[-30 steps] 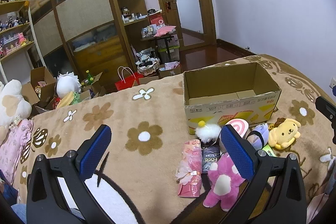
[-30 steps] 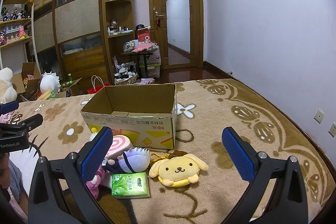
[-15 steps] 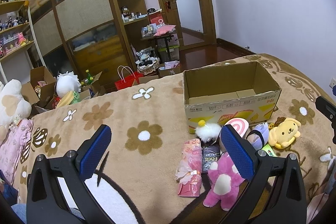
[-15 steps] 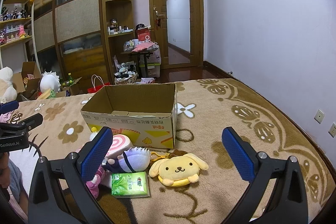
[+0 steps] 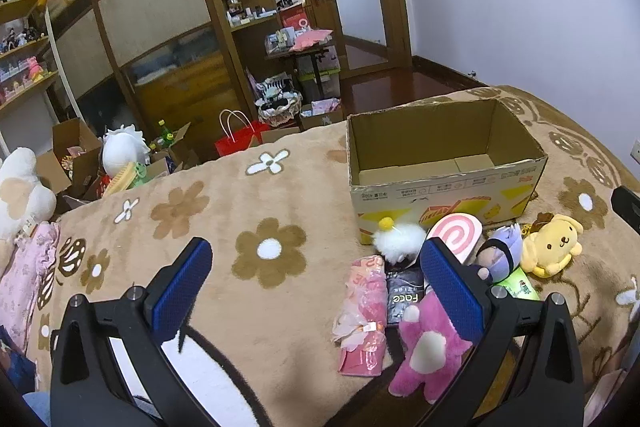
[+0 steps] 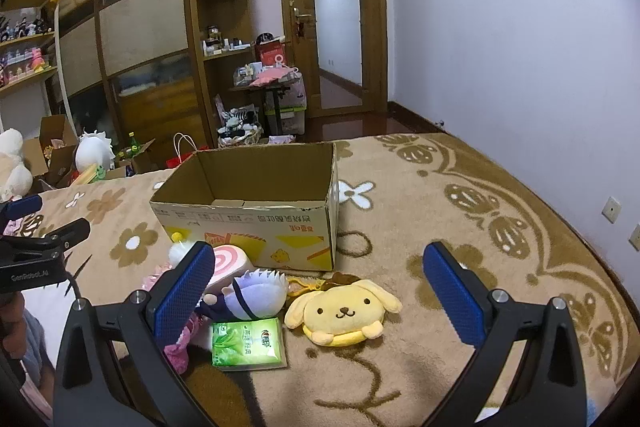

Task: Organize soft objects
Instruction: 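Lower the left tool onto the pink-wrapped package while the right tool lowers onto the yellow dog plush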

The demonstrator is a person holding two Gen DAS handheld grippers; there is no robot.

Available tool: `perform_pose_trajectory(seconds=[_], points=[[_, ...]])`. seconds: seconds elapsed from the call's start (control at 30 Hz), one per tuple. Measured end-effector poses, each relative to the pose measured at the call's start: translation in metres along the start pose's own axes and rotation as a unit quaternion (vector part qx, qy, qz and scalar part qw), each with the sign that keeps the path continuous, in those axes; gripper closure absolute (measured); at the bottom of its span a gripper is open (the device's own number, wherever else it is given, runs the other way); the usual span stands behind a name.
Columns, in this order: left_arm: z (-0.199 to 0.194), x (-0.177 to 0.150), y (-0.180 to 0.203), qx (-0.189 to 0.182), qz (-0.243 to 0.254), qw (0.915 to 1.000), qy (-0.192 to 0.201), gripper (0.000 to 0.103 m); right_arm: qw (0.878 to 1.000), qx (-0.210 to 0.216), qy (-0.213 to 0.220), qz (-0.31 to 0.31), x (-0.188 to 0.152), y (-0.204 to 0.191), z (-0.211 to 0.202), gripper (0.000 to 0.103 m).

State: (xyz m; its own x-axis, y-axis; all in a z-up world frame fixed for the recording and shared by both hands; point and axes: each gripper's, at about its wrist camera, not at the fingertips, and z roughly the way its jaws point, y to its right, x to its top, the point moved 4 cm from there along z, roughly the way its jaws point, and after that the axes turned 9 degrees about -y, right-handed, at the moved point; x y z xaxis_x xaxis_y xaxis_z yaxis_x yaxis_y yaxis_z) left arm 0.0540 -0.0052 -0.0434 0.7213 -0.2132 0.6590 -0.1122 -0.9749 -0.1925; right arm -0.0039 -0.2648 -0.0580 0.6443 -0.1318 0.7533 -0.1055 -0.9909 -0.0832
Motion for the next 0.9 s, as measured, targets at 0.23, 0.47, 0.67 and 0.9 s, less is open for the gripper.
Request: perform_pose_trajectory(seconds=[0.23, 0.47, 0.67, 0.9], points=[[0.024, 0.002, 0.002, -0.019, -0.007, 0.9994, -0.027, 0.0, 1.0, 0.005, -0.02, 0.012, 0.002, 0.007, 0.019, 0.0], [0.044, 0.004, 0.006, -0.022, -0.007, 0.9989, -0.04, 0.0, 0.999, 0.005, -0.036, 0.017, 0.005, 0.011, 0.041, 0.0], [0.063, 0.002, 0.009, -0.024, -0.007, 0.9982, -0.055, 0.0, 0.998, 0.005, -0.048, 0.027, 0.007, 0.017, 0.061, 0.0], [0.084, -0.002, 0.009, -0.03, -0.019, 0.997, -0.069, 0.0, 0.997, 0.002, -0.076, 0.035, 0.001, 0.02, 0.09, 0.0]])
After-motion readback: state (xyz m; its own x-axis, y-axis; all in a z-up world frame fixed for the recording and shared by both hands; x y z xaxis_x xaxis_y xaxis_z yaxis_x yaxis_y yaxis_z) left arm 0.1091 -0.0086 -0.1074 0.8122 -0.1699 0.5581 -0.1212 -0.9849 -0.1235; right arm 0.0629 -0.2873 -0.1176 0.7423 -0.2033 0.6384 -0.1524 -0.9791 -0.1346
